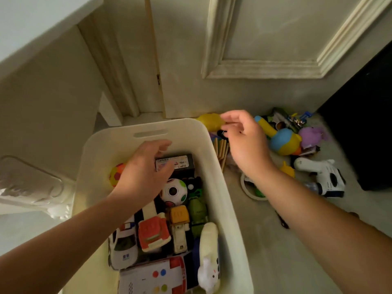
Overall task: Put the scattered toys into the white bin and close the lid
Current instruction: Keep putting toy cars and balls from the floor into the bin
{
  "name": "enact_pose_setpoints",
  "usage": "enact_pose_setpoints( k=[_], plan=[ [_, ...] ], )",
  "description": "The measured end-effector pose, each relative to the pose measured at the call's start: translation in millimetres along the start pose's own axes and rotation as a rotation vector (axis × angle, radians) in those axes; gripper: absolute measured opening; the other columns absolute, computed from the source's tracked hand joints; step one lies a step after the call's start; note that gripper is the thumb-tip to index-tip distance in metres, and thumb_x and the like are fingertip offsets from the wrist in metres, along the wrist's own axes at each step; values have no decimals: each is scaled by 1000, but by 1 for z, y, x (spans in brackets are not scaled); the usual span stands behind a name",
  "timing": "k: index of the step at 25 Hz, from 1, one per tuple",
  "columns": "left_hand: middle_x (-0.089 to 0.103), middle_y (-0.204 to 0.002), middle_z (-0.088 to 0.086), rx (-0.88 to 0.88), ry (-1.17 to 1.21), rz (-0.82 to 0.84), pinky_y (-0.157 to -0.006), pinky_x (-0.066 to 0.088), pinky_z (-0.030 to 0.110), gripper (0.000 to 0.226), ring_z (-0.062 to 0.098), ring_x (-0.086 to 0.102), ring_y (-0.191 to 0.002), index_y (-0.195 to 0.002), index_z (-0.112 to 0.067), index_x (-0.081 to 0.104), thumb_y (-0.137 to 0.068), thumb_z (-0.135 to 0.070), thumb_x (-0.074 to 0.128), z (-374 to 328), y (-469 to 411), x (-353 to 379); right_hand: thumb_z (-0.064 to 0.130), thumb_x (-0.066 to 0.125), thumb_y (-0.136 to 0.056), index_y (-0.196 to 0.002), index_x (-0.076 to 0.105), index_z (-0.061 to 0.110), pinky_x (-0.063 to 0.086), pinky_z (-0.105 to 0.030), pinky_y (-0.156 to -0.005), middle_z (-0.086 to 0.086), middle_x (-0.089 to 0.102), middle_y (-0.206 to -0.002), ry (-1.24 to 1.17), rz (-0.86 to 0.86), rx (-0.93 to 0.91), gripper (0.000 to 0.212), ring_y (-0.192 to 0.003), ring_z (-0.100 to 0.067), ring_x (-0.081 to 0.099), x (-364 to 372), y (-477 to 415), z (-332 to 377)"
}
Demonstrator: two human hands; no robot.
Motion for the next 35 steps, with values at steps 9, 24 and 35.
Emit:
enact_pose_setpoints(
  k=[9,24,35],
  plan=[
    [54,-105,-18,296,57,-41,-71,43,10,30,3,56,-94,-115,-28,60,-91,-10,55,-49,-46,24,22,65,-89,-146,34,26,29,-39,-113,-13,-3,-160,529,190,337,65,-144,-34,21,-1,-61,-144],
    [40,-144,-3,428,-262,176,-99,32,20,65,15,41,-130,-145,-24,37,-85,-21,65,-102,-85,84,17,65,-85,-104,57,13,46,-18,-54,-4,61,-98,-129,-122,506,21,-76,-13,60,-61,-59,-122],
    [61,-108,-9,195,67,138,-68,42,13,55,7,58,-95,-134,-26,50,-84,-35,70,-136,-127,86,26,42,-101,-106,58,18,50,-28,-64,-10,67,-100,-542,0,361,18,-80,-20,63,-90,-71,-69]
  ],
)
Point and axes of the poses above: each hand's wrist, its own y-axis away from the middle knuckle, its own x-axis out of the palm, z = x × y, the point moved 3 cm from there along -y, towards the middle knuckle
